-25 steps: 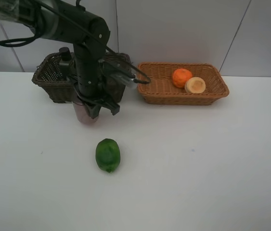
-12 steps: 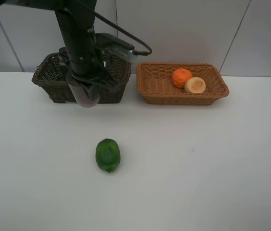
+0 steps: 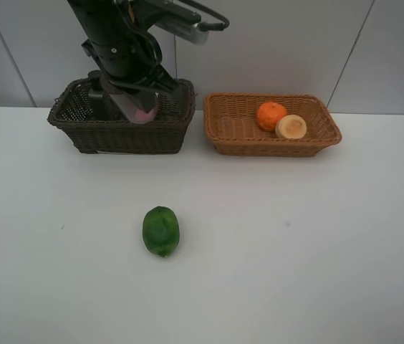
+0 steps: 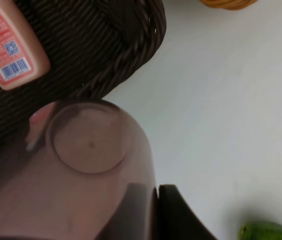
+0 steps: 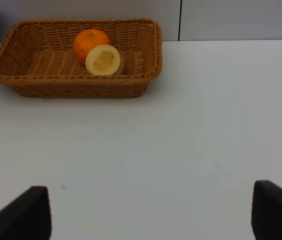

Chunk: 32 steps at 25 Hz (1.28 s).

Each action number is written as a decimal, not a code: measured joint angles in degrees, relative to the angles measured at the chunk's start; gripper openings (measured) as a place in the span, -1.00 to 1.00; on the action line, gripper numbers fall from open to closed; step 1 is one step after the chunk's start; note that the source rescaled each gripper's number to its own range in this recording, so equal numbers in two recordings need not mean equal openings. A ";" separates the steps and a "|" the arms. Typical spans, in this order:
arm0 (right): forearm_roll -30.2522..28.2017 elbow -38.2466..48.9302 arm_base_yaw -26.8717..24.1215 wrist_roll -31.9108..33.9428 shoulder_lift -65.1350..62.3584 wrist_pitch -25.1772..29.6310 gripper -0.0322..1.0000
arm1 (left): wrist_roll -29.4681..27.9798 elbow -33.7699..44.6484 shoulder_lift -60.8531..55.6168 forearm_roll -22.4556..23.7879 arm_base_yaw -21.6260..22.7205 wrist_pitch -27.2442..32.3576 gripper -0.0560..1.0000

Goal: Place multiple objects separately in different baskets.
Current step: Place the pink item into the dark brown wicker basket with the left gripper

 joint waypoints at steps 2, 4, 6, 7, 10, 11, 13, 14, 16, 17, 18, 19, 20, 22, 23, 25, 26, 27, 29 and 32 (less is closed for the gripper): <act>0.00 0.00 0.00 0.00 0.00 0.00 0.43 | 0.00 -0.24 0.00 0.00 0.08 -1.46 -0.89; 0.00 0.00 0.00 0.00 0.00 0.00 0.43 | 0.00 -1.30 0.00 0.06 0.42 -2.68 -0.89; 0.00 0.00 0.00 0.00 0.00 0.00 0.43 | 0.00 -2.93 0.23 0.06 1.21 -4.71 -0.89; 0.00 0.00 0.00 0.00 0.00 0.00 0.43 | 0.00 -4.10 0.66 0.19 1.78 -5.54 -0.89; 0.00 0.00 0.00 0.00 0.00 0.00 0.43 | 0.00 -8.56 3.58 0.31 3.51 -6.60 -0.89; 0.00 0.00 0.00 0.00 0.00 0.00 0.43 | 0.00 -10.31 5.00 0.31 4.06 -6.68 -0.89; 0.00 0.00 0.00 0.00 0.00 0.00 0.43 | 0.00 -13.68 7.87 0.44 4.87 -6.80 -0.89; 0.00 0.00 0.00 0.00 0.00 0.00 0.43 | 0.00 -15.36 9.44 0.46 5.25 -6.80 -0.89; 0.00 0.00 0.00 0.00 0.00 0.00 0.43 | 0.00 -18.43 12.16 0.46 5.63 -6.80 -0.89; 0.00 0.00 0.00 0.00 0.00 0.00 0.43 | 0.00 -19.50 13.53 0.46 5.70 -6.80 -0.89; 0.00 0.00 0.00 0.00 0.00 0.00 0.43 | 0.00 -20.60 14.80 0.46 5.81 -6.80 -0.89; 0.00 0.00 0.00 0.00 0.00 0.00 0.43 | 0.00 -21.46 15.76 0.46 5.89 -6.80 -0.89; 0.00 0.00 0.00 0.00 0.00 0.00 0.43 | 0.00 -21.98 16.82 0.33 5.89 -6.80 -0.89; 0.00 0.00 0.00 0.00 0.00 0.00 0.43 | 0.00 -22.42 18.51 -0.19 5.89 -6.84 -0.89; 0.00 0.00 0.00 0.00 0.00 0.00 0.43 | 0.00 -22.47 19.18 -0.46 5.94 -6.77 -0.89; 0.00 0.00 0.00 0.00 0.00 0.00 0.43 | 0.00 -22.60 20.75 -1.03 5.94 -7.02 -0.89; 0.00 0.00 0.00 0.00 0.00 0.00 0.43 | 0.00 -22.66 21.42 -1.23 5.94 -7.30 -0.89; 0.00 0.00 0.00 0.00 0.00 0.00 0.43 | 0.00 -22.66 22.12 -1.24 5.94 -7.54 -0.89; 0.00 0.00 0.00 0.00 0.00 0.00 0.43 | 0.00 -22.66 23.15 -1.29 5.94 -7.77 -0.89; 0.00 0.00 0.00 0.00 0.00 0.00 0.43 | 0.62 -22.66 23.42 -1.29 5.94 -8.05 -0.89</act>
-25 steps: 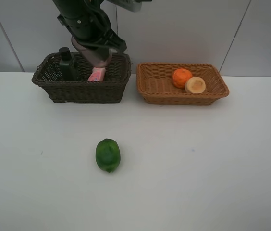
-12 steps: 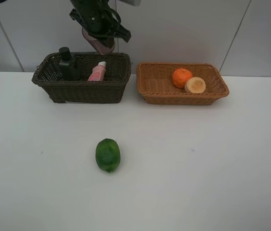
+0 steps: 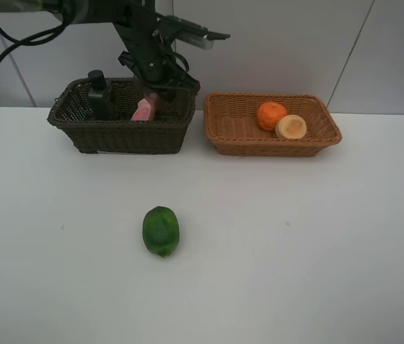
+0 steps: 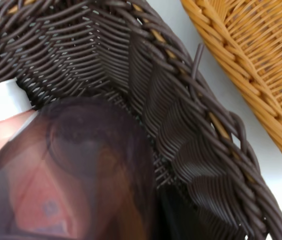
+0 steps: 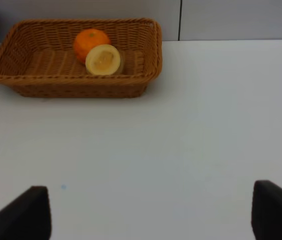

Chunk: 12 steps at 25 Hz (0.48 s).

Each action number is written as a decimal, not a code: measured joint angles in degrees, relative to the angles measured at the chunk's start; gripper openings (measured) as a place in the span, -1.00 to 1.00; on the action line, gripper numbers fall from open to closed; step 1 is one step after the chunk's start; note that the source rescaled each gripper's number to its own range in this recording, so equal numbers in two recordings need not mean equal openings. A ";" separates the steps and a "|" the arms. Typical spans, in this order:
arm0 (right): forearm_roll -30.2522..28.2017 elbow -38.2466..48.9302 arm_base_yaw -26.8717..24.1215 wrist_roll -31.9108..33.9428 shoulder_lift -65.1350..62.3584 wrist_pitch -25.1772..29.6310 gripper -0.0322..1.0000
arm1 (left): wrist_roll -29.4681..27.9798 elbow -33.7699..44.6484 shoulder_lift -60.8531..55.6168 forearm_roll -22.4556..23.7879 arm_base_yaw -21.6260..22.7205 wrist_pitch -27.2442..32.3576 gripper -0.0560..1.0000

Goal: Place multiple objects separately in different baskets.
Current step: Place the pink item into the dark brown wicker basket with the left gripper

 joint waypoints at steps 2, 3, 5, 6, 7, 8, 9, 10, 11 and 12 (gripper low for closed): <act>0.00 0.00 0.00 0.00 0.00 0.00 0.43 | 1.45 0.00 0.00 0.00 0.00 -0.52 -0.89; 0.00 0.00 0.00 0.00 0.00 0.00 0.43 | 2.45 0.00 0.00 0.00 0.00 -0.61 -0.87; 0.00 0.00 0.00 0.00 0.00 0.00 0.43 | 4.03 0.00 0.00 0.00 0.00 -0.61 -0.65; 0.00 0.00 0.00 0.00 0.00 0.00 0.43 | 4.45 0.00 0.00 0.05 0.00 -0.61 -0.41; 0.00 0.00 0.00 0.00 0.00 0.00 0.43 | 4.55 0.00 0.00 0.05 0.00 -0.61 -0.16; 0.00 0.00 0.00 0.00 0.00 0.00 0.43 | 4.36 0.00 0.00 0.05 0.00 -0.61 0.16; 0.00 0.00 0.00 0.00 0.00 0.00 0.43 | 3.75 0.00 0.00 0.05 0.00 -0.55 0.44; 0.00 0.00 0.00 0.00 0.00 0.00 0.43 | 2.95 0.00 0.00 0.05 0.00 -0.55 0.65; 0.00 0.00 0.00 0.00 0.00 0.00 0.43 | 2.04 0.00 0.00 0.05 0.00 -0.55 0.76; 0.00 0.00 0.00 0.00 0.00 0.00 0.43 | 1.10 0.00 0.00 0.11 0.00 -0.55 0.84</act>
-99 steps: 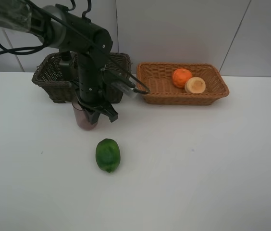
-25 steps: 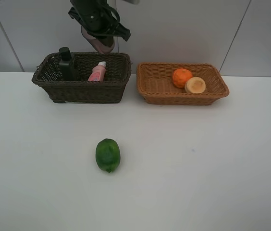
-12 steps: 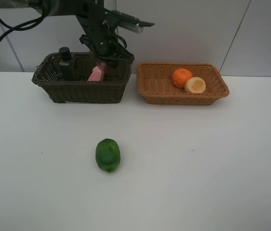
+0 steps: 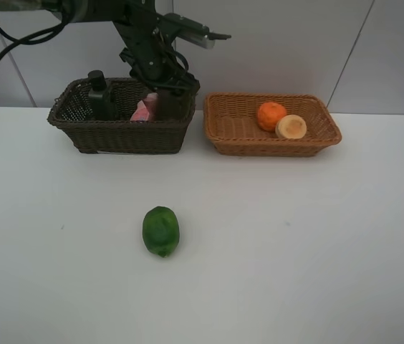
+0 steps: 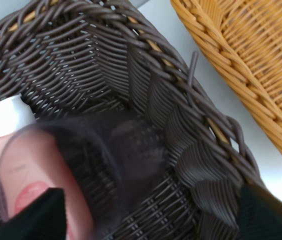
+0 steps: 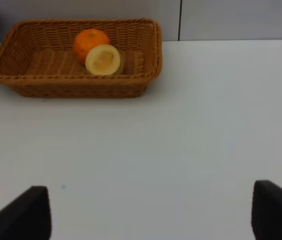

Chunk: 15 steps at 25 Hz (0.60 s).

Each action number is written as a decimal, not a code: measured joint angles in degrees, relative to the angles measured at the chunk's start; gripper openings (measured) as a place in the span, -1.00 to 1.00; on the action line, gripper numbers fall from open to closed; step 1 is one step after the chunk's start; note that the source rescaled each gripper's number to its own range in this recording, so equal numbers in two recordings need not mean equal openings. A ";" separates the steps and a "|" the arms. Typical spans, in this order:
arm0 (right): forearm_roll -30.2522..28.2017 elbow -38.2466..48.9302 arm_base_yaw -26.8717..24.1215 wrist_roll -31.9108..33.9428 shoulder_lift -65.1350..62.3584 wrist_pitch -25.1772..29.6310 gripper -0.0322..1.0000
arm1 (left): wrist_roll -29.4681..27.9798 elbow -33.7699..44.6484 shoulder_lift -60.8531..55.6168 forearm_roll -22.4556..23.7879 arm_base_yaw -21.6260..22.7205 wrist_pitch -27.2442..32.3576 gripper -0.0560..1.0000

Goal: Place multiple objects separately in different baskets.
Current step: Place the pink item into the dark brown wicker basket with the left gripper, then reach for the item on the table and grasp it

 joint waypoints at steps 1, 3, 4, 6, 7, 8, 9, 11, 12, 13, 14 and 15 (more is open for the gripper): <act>0.00 0.00 0.00 0.00 0.00 0.00 0.43 | -0.73 0.00 0.00 0.15 0.00 0.00 0.88; 0.00 0.00 0.00 0.00 0.00 0.00 0.43 | -1.45 0.00 0.00 0.90 0.00 0.00 0.92; 0.00 0.00 0.00 0.00 0.00 0.00 0.43 | -1.64 0.00 0.00 1.14 0.00 0.00 0.92; 0.00 0.00 0.00 0.00 0.00 0.00 0.43 | -1.76 0.00 0.00 1.43 0.00 0.00 0.92; 0.00 0.00 0.00 0.00 0.00 0.00 0.43 | -1.76 0.00 0.00 1.43 0.00 0.00 0.92; 0.00 0.00 0.00 0.00 0.00 0.00 0.43 | -1.76 0.00 0.00 1.58 0.00 0.00 0.92; 0.00 0.00 0.00 0.00 0.00 0.00 0.43 | -1.76 0.00 0.00 1.72 0.00 0.00 0.92; 0.00 0.00 0.00 0.00 0.00 0.00 0.43 | -1.10 0.00 -0.07 2.26 -0.19 0.05 0.92; 0.00 0.00 0.00 0.00 0.00 0.00 0.43 | -0.57 0.00 -0.29 2.56 -0.32 0.04 0.92; 0.00 0.00 0.00 0.00 0.00 0.00 0.43 | 0.05 0.00 -0.50 2.83 -0.59 0.10 0.92; 0.00 0.00 0.00 0.00 0.00 0.00 0.43 | 0.62 0.00 -0.82 2.91 -0.81 0.10 0.92; 0.00 0.00 0.00 0.00 0.00 0.00 0.43 | 1.48 0.00 -1.25 3.04 -1.15 0.29 0.92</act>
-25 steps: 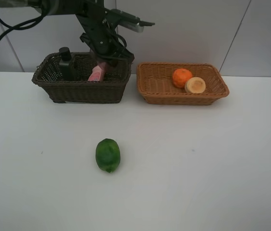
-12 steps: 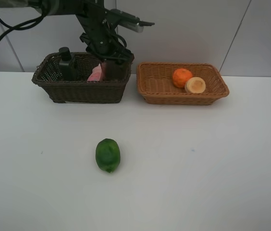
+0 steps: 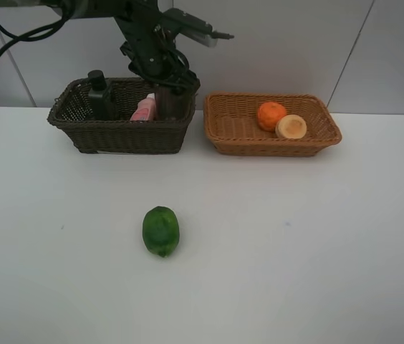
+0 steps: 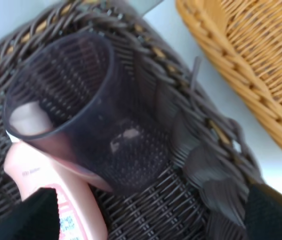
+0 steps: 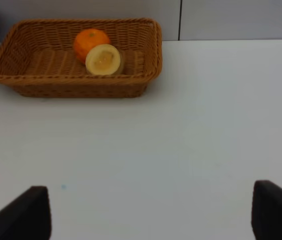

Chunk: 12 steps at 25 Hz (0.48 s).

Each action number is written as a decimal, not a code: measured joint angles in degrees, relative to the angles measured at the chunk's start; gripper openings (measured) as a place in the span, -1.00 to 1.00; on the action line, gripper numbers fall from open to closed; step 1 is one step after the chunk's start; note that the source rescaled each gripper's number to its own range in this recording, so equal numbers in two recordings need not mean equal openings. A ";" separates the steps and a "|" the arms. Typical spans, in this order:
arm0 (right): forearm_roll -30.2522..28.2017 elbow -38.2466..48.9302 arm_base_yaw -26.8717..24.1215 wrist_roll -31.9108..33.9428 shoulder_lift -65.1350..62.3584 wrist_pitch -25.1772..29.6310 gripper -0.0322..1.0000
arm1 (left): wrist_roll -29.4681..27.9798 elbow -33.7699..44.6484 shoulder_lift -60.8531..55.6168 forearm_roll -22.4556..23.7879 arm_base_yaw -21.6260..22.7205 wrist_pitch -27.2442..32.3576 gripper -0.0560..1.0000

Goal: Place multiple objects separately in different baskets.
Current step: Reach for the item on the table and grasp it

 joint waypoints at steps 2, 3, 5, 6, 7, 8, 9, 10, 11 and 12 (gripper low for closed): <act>0.00 0.00 0.00 0.00 0.00 0.00 0.43 | 1.84 0.00 -1.25 0.65 -0.67 0.99 0.92; 0.00 0.00 0.00 0.00 0.00 0.00 0.43 | 3.17 0.00 -1.87 1.00 -1.08 1.76 0.92; 0.00 0.00 0.00 0.00 0.00 0.00 0.43 | 6.18 0.00 -3.31 1.31 -1.76 3.74 0.92; 0.00 0.00 0.00 0.00 0.00 0.00 0.43 | 7.20 0.00 -4.04 1.42 -2.22 4.58 0.92; 0.00 0.00 0.00 0.00 0.00 0.00 0.43 | 7.96 0.00 -4.63 1.40 -2.50 5.52 0.92; 0.00 0.00 0.00 0.00 0.00 0.00 0.43 | 8.43 0.00 -5.39 1.44 -2.83 6.43 0.92; 0.00 0.00 0.00 0.00 0.00 0.00 0.43 | 8.50 0.00 -6.11 1.52 -3.23 7.48 0.92; 0.00 0.00 0.00 0.00 0.00 0.00 0.43 | 8.50 0.00 -6.72 1.59 -3.58 8.42 0.92; 0.00 0.00 0.00 0.00 0.00 0.00 0.43 | 8.25 0.00 -7.49 1.59 -3.87 9.62 0.92; 0.00 0.00 0.00 0.00 0.00 0.00 0.43 | 7.39 0.00 -8.35 1.59 -4.28 10.96 0.92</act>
